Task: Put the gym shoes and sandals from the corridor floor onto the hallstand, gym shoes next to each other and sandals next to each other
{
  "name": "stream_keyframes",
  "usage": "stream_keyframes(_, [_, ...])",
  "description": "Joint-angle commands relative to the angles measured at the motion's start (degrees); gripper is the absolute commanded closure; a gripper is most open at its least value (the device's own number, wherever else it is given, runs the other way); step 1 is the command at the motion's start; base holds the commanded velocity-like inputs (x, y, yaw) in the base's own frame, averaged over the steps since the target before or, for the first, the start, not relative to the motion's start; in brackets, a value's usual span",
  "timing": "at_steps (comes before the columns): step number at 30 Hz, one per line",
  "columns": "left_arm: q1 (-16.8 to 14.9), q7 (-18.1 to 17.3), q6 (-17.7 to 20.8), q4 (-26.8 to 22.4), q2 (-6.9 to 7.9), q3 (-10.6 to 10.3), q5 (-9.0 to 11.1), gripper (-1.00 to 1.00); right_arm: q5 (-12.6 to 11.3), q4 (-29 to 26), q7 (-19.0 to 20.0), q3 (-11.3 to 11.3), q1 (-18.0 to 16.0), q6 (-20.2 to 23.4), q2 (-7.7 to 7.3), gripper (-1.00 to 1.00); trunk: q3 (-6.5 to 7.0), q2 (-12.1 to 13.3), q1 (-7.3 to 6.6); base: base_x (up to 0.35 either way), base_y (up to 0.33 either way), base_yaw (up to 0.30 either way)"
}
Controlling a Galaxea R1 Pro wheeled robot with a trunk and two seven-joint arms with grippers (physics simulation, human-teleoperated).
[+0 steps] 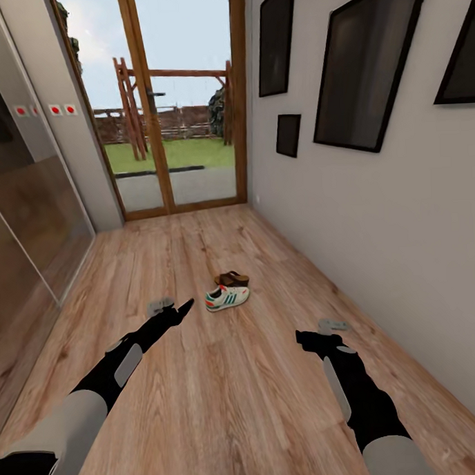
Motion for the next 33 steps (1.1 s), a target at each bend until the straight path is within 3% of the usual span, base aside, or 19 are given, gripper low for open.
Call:
stream_keyframes(1, [-0.04,0.06,-0.39,0.07,0.08,-0.44,0.38,-1.00,-0.05,-0.07,-0.13,-0.07,-0.02,0.31,0.06,-1.00,-0.05,-0.02,0.02,0.286,0.212,0.000])
stream_keyframes(16, [-0.03,0.04,-0.39,0.07,0.12,-0.44,0.37,-1.00,-0.05,-0.10,-0.13,-0.07,-0.02,0.31,0.05,-1.00,-0.05,-0.02,0.02,0.283,0.222,-0.016])
stream_keyframes(33, [-0.04,0.06,-0.39,0.07,0.07,-0.44,0.40,-1.00,-0.05,-0.04,-0.13,-0.06,-0.02,0.31,0.06,-1.00,-0.05,-0.02,0.02,0.264,0.233,-0.232])
